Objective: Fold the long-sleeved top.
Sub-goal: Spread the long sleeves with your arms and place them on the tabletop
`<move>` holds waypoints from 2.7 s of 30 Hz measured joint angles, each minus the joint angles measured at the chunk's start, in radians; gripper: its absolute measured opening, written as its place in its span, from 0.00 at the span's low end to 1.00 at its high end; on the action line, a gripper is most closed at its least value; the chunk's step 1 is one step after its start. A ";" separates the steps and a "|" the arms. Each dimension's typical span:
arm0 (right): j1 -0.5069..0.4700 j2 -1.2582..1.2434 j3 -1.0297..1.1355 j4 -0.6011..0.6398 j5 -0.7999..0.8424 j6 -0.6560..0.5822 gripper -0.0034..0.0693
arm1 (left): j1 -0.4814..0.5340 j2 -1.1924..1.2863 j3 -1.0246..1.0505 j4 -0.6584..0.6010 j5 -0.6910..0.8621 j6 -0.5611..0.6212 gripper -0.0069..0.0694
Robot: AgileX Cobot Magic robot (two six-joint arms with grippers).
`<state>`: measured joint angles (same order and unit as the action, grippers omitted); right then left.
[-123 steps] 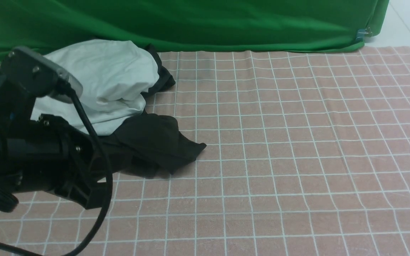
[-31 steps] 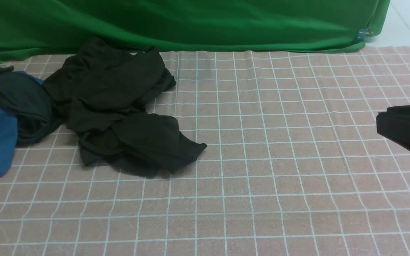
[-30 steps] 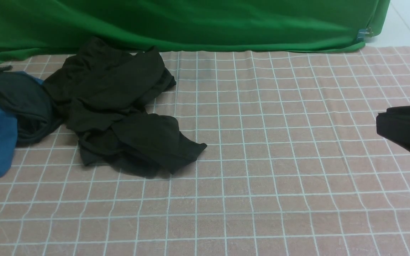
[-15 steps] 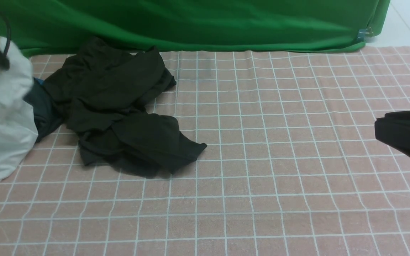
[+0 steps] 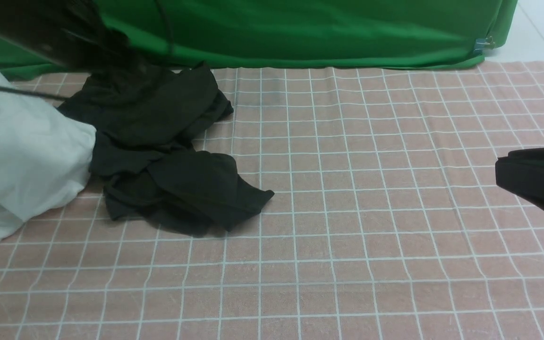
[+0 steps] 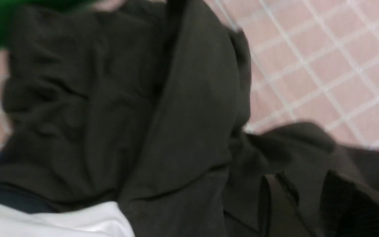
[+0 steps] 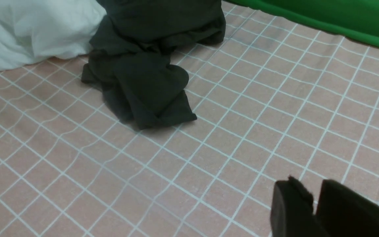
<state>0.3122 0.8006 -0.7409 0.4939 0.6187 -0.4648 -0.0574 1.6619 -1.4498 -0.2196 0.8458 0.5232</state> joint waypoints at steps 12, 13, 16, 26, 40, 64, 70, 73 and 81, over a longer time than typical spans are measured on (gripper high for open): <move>0.000 0.000 0.000 0.001 0.001 -0.006 0.25 | 0.145 0.086 0.051 0.305 -0.079 -0.023 0.78; 0.000 0.000 0.000 0.001 0.001 -0.006 0.25 | 0.168 0.097 0.070 0.323 -0.101 -0.014 0.85; 0.000 0.000 0.000 0.001 0.001 -0.007 0.25 | 0.217 0.139 0.125 0.358 -0.176 0.002 0.95; 0.000 0.000 0.000 0.001 -0.008 -0.014 0.25 | 0.353 0.221 0.161 0.504 -0.192 -0.195 0.29; 0.000 0.000 0.000 0.001 -0.009 -0.021 0.25 | 0.515 0.053 0.165 0.459 -0.322 -0.233 0.26; 0.000 0.000 0.000 0.002 -0.007 -0.017 0.25 | 0.115 0.006 0.159 -0.010 -0.275 -0.022 0.50; 0.000 0.000 0.000 0.002 -0.008 -0.017 0.25 | 0.097 0.212 0.060 0.070 -0.270 -0.025 0.52; 0.000 0.000 0.000 0.002 -0.013 -0.017 0.25 | 0.097 0.302 0.005 0.140 -0.290 -0.034 0.64; 0.000 0.000 0.000 0.002 -0.021 -0.017 0.25 | 0.097 0.403 -0.037 0.194 -0.449 -0.079 0.84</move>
<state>0.3122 0.8006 -0.7409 0.4959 0.5977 -0.4822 0.0397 2.0645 -1.4864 -0.0260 0.3967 0.4444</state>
